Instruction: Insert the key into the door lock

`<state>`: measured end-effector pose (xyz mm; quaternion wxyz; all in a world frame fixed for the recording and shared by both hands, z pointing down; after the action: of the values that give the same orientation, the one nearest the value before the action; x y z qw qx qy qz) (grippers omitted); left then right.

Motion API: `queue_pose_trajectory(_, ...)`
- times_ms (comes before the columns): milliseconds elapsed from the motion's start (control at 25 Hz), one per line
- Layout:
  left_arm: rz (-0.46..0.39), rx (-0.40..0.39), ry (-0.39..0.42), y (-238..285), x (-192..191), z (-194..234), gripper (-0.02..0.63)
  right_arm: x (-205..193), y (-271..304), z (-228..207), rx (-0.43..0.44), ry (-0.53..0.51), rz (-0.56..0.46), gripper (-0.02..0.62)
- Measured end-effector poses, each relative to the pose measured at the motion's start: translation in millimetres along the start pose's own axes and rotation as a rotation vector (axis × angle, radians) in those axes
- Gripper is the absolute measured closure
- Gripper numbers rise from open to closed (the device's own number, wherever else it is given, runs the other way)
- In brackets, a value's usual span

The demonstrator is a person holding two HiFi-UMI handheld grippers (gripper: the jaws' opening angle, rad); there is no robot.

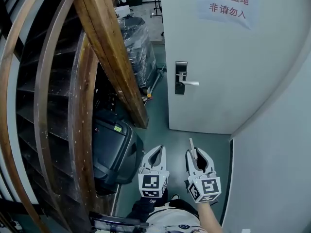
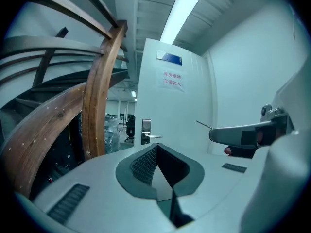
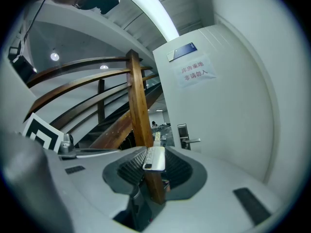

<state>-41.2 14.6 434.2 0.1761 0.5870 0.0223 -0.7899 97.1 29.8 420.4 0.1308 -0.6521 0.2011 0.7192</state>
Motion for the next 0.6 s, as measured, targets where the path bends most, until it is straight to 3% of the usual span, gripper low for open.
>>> queue_pose_trajectory(600,0.023,-0.111,0.013,141.2,55.3,80.0,0.604,12.4,157.8,-19.4,-0.097,0.003,0.034,0.477)
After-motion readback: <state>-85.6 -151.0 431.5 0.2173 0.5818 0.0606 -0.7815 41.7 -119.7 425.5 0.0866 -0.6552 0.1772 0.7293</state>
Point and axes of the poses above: the fingertips, and each gripper's own axes: y forward along the fingers, z to its left, x out of its top, the point moved 3 cm from there along -y, backward along the fingers, and after that the axes turned 15 degrees about -y, right-handed, at the moved point
